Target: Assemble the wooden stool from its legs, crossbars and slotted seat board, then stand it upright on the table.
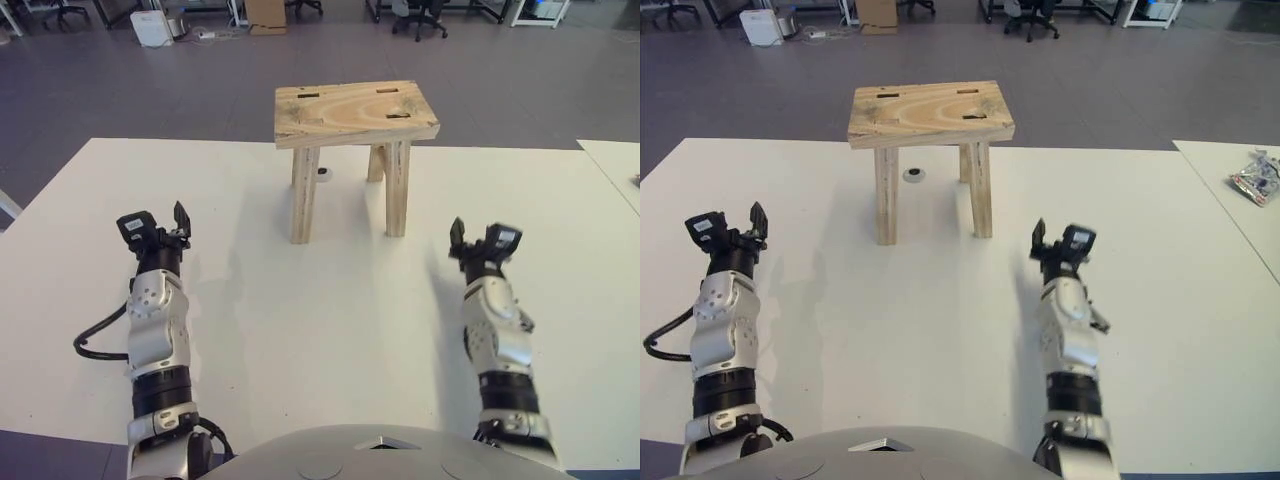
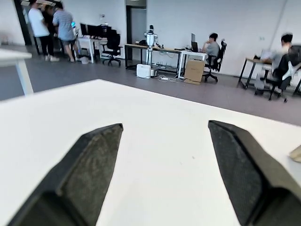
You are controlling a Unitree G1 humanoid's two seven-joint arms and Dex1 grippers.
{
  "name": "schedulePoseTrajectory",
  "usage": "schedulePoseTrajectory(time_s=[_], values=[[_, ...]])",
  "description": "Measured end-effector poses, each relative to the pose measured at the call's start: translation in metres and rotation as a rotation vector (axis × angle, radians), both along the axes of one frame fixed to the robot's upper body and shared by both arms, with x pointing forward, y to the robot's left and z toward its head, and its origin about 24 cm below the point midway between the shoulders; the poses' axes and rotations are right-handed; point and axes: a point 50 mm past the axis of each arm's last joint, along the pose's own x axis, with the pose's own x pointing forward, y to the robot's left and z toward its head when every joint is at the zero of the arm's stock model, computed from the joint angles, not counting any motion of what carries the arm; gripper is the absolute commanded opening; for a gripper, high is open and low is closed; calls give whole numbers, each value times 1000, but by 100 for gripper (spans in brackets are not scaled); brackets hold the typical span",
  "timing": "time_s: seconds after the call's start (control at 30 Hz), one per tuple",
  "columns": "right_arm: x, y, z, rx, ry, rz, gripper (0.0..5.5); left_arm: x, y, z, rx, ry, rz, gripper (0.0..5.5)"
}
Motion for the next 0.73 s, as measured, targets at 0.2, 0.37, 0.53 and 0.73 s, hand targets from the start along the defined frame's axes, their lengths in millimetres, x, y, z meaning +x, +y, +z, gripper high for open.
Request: schedulePoseTrajectory(time_s=[0.2, 0.37, 0.53, 0.73], values=[[-4, -9, 12, 44, -56, -97, 340, -38, -46, -17, -84, 28, -6, 335], [1, 10, 21, -1, -104, 36, 340, -42, -50, -22, -92, 60, -24, 335], [1, 12, 22, -16, -103, 54, 340, -43, -57, -18, -57, 26, -70, 335], [-1, 16, 25, -84, -111, 94, 340, -39, -59, -20, -36, 30, -72, 335]])
